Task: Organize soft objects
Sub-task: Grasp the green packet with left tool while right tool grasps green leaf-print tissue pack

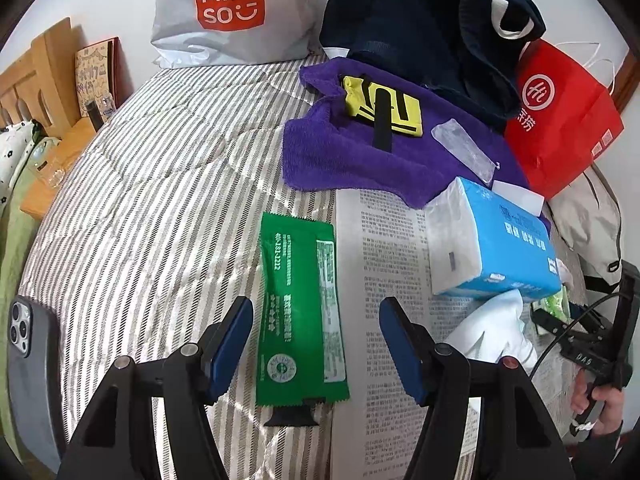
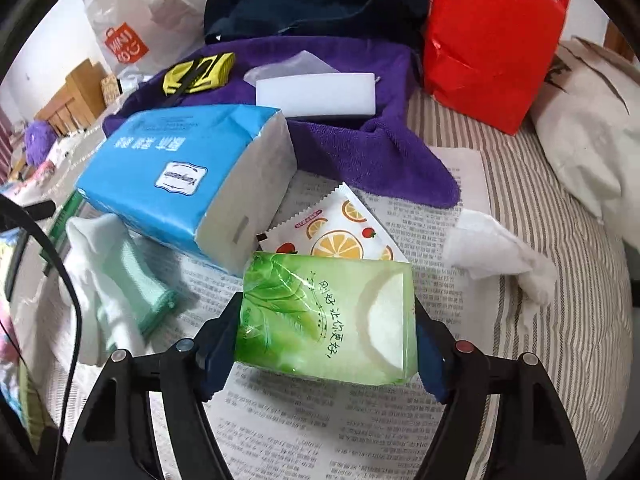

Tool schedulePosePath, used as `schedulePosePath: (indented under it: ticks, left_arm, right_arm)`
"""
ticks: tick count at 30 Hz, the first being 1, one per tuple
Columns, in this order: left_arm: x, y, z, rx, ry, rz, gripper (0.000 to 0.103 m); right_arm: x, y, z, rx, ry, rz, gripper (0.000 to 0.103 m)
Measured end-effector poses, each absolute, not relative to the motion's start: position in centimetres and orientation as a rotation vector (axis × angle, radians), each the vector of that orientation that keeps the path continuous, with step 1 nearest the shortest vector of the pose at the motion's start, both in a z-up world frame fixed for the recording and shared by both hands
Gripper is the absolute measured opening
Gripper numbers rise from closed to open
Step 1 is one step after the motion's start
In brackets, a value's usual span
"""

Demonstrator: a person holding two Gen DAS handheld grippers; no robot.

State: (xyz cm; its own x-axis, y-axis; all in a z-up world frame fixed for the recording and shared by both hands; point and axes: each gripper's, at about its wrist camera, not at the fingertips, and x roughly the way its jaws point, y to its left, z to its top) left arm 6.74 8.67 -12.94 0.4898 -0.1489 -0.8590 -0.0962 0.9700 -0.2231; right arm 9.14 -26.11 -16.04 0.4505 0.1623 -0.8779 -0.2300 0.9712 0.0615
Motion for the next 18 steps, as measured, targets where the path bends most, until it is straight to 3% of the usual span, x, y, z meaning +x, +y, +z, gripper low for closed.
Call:
schedulePosePath:
  ticks: [16,18]
  left_arm:
    - [6.7,7.8,-15.7,-0.117,1.065,0.035,0.067]
    - [6.9,7.2,-15.8,-0.079,1.067,0.041,0.062]
  right_arm:
    - [6.5,-27.9,-13.6,0.052,1.065,0.264,0.074]
    - [6.3,-27.6,-13.5,0.05,1.067,0.272,0.074]
